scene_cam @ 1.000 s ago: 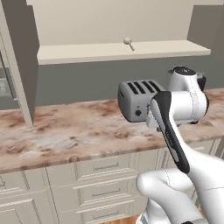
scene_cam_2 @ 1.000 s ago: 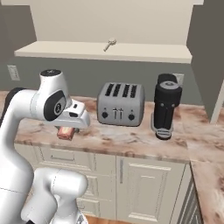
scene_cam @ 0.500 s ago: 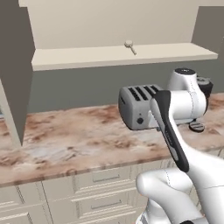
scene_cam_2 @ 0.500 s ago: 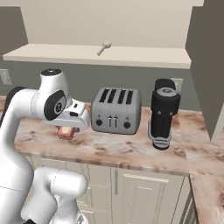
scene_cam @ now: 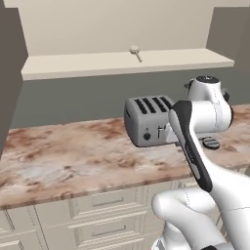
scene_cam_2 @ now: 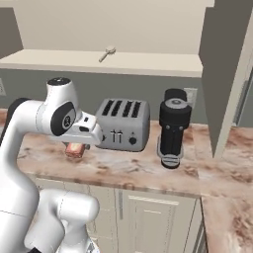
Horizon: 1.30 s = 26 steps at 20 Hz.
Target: Pick up the bar soap and dish brush from the sink, and place them back in the cabinet, and close the cabinet doors.
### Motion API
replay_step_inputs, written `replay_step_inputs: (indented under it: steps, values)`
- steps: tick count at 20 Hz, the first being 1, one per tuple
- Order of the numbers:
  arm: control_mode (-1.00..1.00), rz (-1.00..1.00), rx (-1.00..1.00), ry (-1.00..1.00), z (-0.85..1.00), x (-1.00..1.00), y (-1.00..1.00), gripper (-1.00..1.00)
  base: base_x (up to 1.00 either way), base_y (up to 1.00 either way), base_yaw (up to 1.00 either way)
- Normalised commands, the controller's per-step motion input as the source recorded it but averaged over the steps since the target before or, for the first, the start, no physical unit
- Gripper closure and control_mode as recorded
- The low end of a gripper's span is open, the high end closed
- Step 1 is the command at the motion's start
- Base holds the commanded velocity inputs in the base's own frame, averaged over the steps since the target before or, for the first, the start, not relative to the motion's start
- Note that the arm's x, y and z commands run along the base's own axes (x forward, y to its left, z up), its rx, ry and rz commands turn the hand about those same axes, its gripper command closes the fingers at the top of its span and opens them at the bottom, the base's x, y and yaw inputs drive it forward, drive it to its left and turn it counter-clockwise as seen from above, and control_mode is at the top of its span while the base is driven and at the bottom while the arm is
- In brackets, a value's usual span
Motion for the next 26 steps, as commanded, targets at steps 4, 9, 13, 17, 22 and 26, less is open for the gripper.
replay_step_inputs:
  steps: [4,9,13,17,22,26]
  values:
    - [1.00,0.00,0.00,0.00,0.00,0.00,0.00,1.00,0.36,0.33,0.00]
    - [1.00,0.00,0.00,0.00,0.00,0.00,0.00,1.00,0.41,0.27,0.00]
    - [1.00,0.00,0.00,0.00,0.00,0.00,0.00,1.00,0.48,0.05,0.00]
    - [1.00,0.00,0.00,0.00,0.00,0.00,0.00,1.00,0.49,0.00,0.00]
    - [1.00,0.00,0.00,0.00,0.00,0.00,0.00,1.00,0.30,0.00,0.00]
    - [1.00,0.00,0.00,0.00,0.00,0.00,0.00,1.00,0.00,0.00,0.00]
